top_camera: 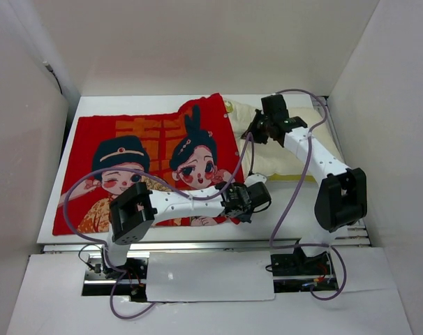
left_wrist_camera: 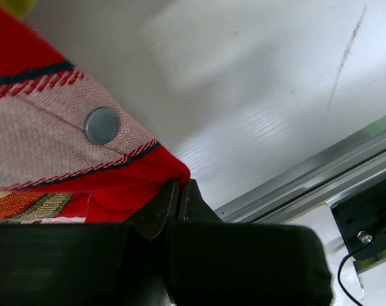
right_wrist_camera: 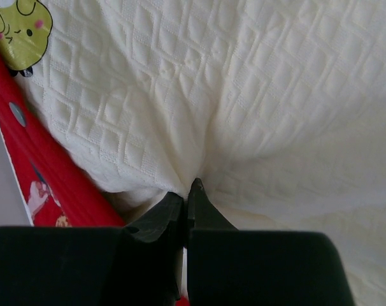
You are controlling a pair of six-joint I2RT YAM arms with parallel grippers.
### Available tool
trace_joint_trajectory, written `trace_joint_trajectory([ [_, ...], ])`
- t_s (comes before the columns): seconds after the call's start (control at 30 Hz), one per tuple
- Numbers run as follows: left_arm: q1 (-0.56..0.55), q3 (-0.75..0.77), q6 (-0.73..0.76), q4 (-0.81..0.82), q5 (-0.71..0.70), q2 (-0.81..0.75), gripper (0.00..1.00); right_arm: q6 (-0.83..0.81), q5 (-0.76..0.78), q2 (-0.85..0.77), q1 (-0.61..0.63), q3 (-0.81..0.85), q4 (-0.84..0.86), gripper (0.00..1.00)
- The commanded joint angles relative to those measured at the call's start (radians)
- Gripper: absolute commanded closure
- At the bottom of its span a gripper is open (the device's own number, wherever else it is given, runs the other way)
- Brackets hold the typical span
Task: Put the pillow into the pillowcase
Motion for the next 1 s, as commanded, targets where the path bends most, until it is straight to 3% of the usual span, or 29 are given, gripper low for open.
trace_joint_trajectory([
  [0.0,-0.035,-0.004,0.018,0.029,0.144,0.033,1.0,0.09,-0.023,-0.1,-0.016,0.011,0.181,1.0],
  [0.07,-0.035,0.006,0.027,0.067,0.167,0.033,1.0,0.136,-0.023,-0.11,-0.001,-0.083,0.267,1.0],
  [0.2,-0.053,0.015,0.066,0.104,0.193,-0.014,1.0,0.159,0.072,-0.1,0.045,-0.183,0.272,1.0],
  [0.27,-0.053,-0.019,0.079,0.104,0.193,-0.039,0.78,0.142,0.038,-0.1,0.045,-0.233,0.305,0.98],
  [0.33,-0.053,-0.034,0.106,0.104,0.203,-0.068,0.58,0.072,0.024,-0.1,0.045,-0.278,0.293,0.83],
  [0.37,-0.053,-0.048,0.107,0.086,0.203,-0.077,0.4,0.037,0.024,-0.1,0.045,-0.289,0.281,0.77],
  [0.4,-0.053,-0.057,0.107,0.072,0.203,-0.103,0.34,0.009,0.038,-0.1,0.055,-0.309,0.26,0.69],
  [0.43,-0.053,-0.057,0.107,0.017,0.154,-0.127,0.22,-0.055,0.064,-0.126,0.055,-0.333,0.244,0.49],
  [0.47,-0.053,-0.057,0.107,0.017,0.154,-0.128,0.1,-0.056,0.064,-0.126,0.055,-0.342,0.244,0.49],
  [0.5,-0.053,-0.057,0.117,-0.003,0.129,-0.152,0.0,-0.072,0.079,-0.14,0.055,-0.343,0.23,0.41],
  [0.53,-0.053,-0.036,0.117,-0.025,0.115,-0.164,0.0,-0.1,0.098,-0.168,0.055,-0.343,0.221,0.3],
  [0.67,-0.027,0.065,0.096,-0.161,0.017,-0.189,0.0,-0.155,0.109,-0.237,0.018,-0.343,0.2,0.11],
  [0.83,0.241,0.165,0.073,-0.233,0.04,-0.188,0.0,-0.23,0.164,-0.269,-0.04,-0.321,0.192,0.1],
  [0.97,0.439,0.304,0.131,-0.233,0.029,-0.126,0.0,-0.313,0.109,-0.232,-0.091,-0.272,0.264,0.1],
])
